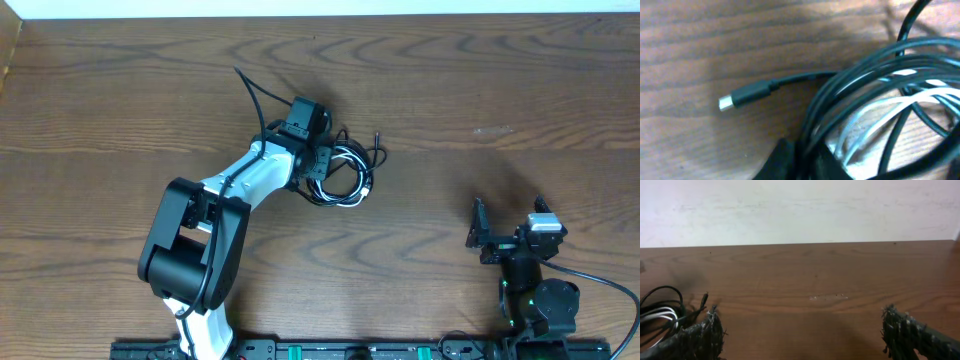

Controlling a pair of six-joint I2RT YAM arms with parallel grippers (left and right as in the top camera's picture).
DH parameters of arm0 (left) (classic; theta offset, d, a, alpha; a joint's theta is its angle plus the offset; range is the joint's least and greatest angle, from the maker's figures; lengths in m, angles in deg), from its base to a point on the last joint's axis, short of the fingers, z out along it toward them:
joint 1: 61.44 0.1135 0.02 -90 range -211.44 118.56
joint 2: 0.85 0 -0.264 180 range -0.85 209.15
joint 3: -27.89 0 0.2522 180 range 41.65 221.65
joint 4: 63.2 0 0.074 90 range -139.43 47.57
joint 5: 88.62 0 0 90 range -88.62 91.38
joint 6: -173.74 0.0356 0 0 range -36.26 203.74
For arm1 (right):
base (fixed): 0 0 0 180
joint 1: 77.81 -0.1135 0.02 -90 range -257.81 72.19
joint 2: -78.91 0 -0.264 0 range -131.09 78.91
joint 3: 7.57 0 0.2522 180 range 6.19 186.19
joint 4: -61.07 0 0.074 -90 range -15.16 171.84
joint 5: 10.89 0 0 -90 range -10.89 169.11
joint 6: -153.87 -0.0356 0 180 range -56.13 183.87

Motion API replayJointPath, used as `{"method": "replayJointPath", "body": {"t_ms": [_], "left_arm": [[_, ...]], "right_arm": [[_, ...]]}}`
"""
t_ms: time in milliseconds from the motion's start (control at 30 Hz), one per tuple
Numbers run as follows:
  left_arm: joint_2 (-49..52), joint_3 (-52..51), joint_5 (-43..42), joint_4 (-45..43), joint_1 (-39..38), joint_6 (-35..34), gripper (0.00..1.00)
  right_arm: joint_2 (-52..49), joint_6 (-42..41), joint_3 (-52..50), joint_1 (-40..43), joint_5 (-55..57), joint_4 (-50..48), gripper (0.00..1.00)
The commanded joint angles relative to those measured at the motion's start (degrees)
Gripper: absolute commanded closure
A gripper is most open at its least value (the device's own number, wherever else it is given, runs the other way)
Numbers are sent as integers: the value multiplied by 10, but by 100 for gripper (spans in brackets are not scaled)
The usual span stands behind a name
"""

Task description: Untangle cables

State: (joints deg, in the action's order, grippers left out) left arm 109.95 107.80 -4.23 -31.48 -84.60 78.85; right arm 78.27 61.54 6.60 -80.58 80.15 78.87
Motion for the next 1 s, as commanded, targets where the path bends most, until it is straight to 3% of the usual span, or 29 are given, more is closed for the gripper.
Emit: {"method": "replayJointPath", "body": {"t_ms": [0,200,367,700,767,967], "left_arm": [[5,-5,12,4,0,-11,92],[-21,0,18,13,5,-11,92],[-119,9,16,40,9,-36,92],[-276,9,-100,52,9,-36,92],[-282,9,-150,50,9,-36,92],[-275,8,-316,40,9,-36,92]], "right_arm": [[3,0,-1,1,-1,2,1],[3,0,-1,1,-1,2,1],[3,0,-1,1,-1,2,1],[3,-6,-1,1,-7,-23,1],[3,-28,-1,1,-29,-28,1],[3,-198,-1,1,-166,-20,1]]}}
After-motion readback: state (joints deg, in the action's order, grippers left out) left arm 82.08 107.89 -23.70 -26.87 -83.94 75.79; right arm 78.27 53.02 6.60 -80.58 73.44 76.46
